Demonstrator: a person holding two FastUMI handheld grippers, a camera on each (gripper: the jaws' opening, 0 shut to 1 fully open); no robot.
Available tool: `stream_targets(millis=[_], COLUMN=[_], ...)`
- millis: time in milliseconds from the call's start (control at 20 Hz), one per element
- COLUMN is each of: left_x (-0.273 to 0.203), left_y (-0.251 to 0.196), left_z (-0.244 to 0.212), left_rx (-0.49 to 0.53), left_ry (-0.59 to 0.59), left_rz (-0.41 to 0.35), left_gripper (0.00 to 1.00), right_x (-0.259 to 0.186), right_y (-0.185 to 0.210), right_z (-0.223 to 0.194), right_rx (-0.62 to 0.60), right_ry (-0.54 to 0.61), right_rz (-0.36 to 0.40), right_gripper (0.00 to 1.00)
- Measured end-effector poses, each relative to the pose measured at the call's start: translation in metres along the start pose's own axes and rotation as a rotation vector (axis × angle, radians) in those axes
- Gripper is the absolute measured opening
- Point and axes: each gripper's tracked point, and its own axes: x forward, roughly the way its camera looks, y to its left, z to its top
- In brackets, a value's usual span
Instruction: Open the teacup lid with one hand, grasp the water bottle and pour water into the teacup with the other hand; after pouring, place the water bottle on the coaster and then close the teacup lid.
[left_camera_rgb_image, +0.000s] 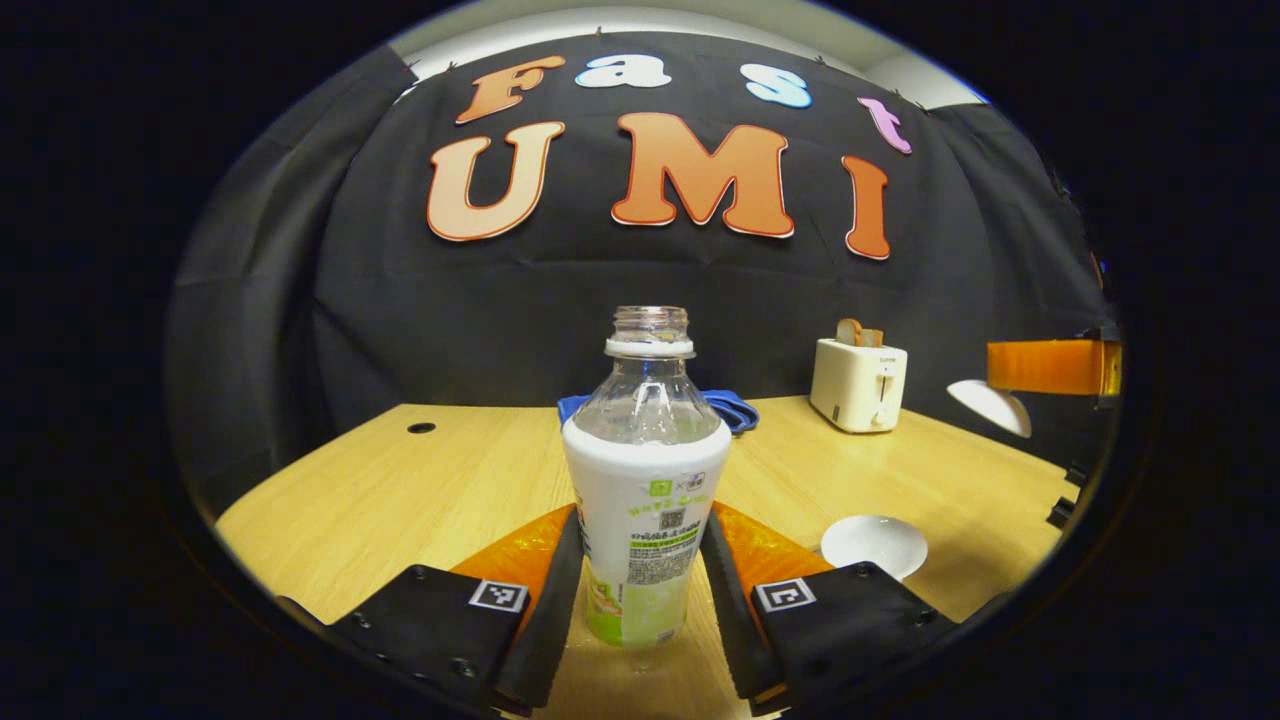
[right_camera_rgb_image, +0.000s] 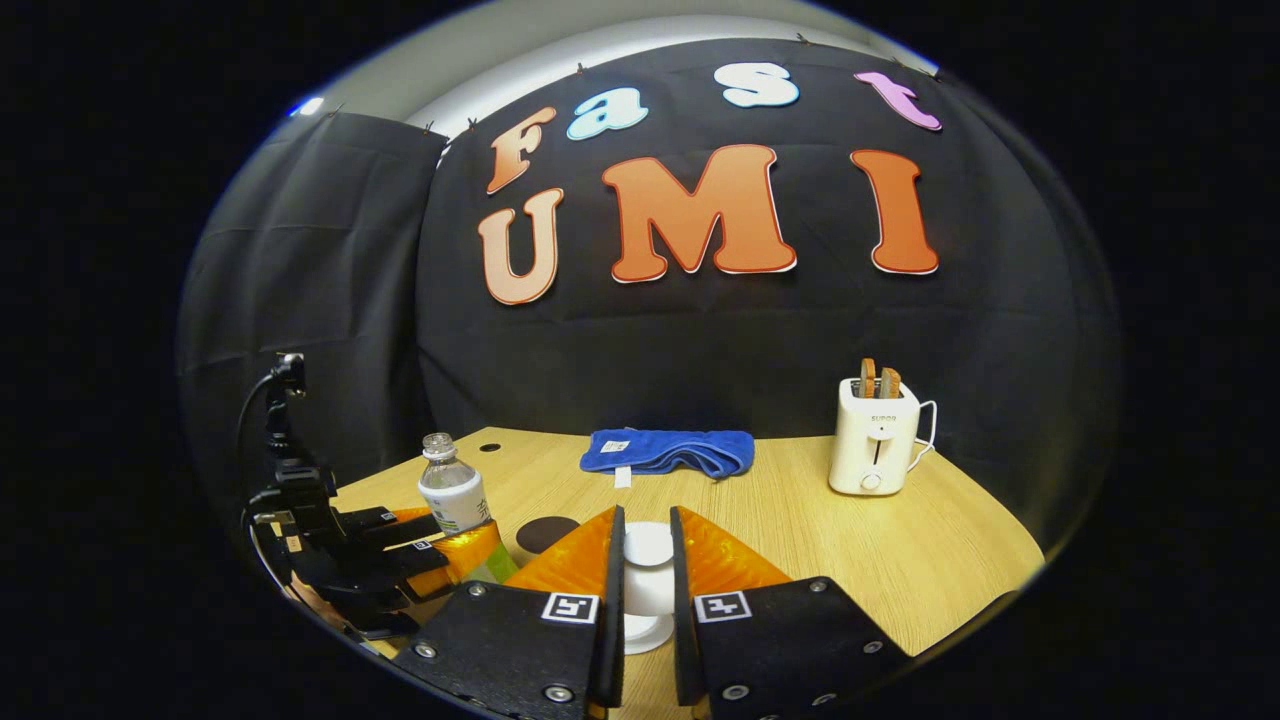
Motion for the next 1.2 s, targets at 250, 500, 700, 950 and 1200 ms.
stream_targets(millis=[250, 500, 700, 950, 1200], left_x=[0.001, 0.009, 0.007, 0.005, 0.005], left_y=[0.010, 0.018, 0.016, 0.009, -0.002], left_z=[0.016, 0.029, 0.032, 0.035, 0.033], left_rx=[0.175, 0.382, 0.559, 0.771, 0.965], left_ry=[-0.011, -0.012, -0.024, -0.037, -0.053], left_rz=[0.036, 0.080, 0.096, 0.105, 0.075], left_gripper=[0.67, 0.68, 0.62, 0.63, 0.62], right_x=[-0.008, -0.016, -0.020, -0.026, -0.029], right_y=[-0.011, -0.022, -0.030, -0.044, -0.056], right_z=[0.012, 0.022, 0.025, 0.028, 0.020], right_rx=[-0.006, -0.003, -0.004, 0.015, 0.028], right_ry=[-0.023, -0.050, -0.058, -0.066, -0.054], right_rz=[-0.024, -0.055, -0.067, -0.091, -0.099], right_gripper=[0.20, 0.20, 0.20, 0.21, 0.20])
